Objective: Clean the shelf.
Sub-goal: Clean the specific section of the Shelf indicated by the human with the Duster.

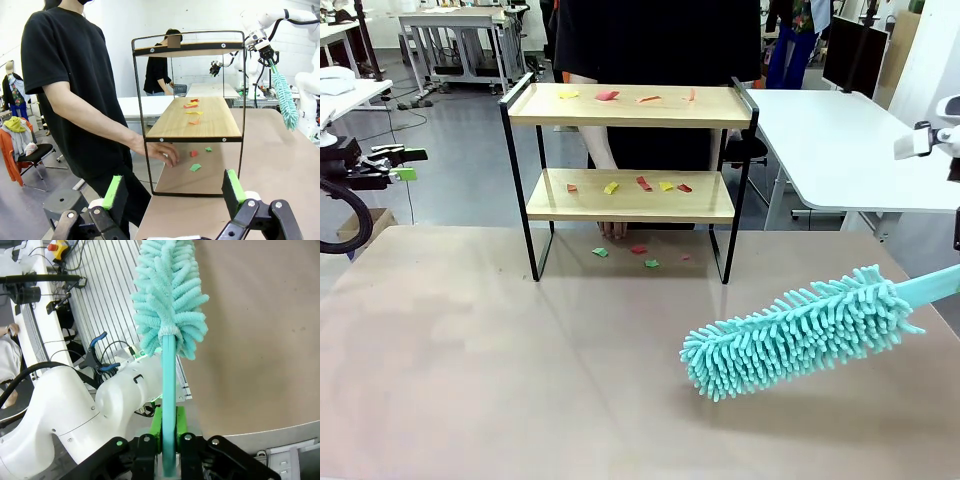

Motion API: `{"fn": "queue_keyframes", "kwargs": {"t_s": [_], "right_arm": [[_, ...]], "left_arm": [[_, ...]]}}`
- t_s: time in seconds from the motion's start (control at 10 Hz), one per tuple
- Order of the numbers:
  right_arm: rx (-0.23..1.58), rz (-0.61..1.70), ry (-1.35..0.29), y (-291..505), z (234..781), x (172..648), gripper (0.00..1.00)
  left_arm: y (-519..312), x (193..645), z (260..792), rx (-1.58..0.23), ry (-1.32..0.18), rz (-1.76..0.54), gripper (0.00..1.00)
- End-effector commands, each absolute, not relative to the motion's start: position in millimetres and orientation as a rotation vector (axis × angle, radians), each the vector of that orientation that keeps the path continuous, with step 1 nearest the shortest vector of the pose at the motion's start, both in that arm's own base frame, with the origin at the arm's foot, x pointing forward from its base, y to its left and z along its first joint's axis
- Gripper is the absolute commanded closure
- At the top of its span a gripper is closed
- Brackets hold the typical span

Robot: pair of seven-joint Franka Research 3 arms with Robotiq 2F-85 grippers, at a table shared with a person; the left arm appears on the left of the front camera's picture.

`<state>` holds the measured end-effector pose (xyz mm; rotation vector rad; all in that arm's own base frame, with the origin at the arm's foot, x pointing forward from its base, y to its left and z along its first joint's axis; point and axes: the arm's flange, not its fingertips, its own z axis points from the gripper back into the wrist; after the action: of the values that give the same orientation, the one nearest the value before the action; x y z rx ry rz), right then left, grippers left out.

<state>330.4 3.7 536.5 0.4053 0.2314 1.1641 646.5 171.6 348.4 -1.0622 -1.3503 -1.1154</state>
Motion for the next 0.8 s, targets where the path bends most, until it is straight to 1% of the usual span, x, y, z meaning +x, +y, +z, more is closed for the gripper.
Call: {"fn": "queue_keyframes", "kwargs": {"t_s": [0.0, 0.5, 0.7], "right_arm": [[0.398, 1.168, 0.223, 3, 540, 330, 0.87], [0.405, 1.164, 0.231, 4, 536, 330, 0.87], [0.474, 1.113, 0.129, 31, 526, 332, 0.87]], "left_arm": [[171, 645, 350, -1.055, -1.356, -1.129, 0.00], [171, 645, 350, -1.055, -1.356, -1.129, 0.00], [171, 645, 350, -1.055, -1.356, -1.129, 0.00]]}}
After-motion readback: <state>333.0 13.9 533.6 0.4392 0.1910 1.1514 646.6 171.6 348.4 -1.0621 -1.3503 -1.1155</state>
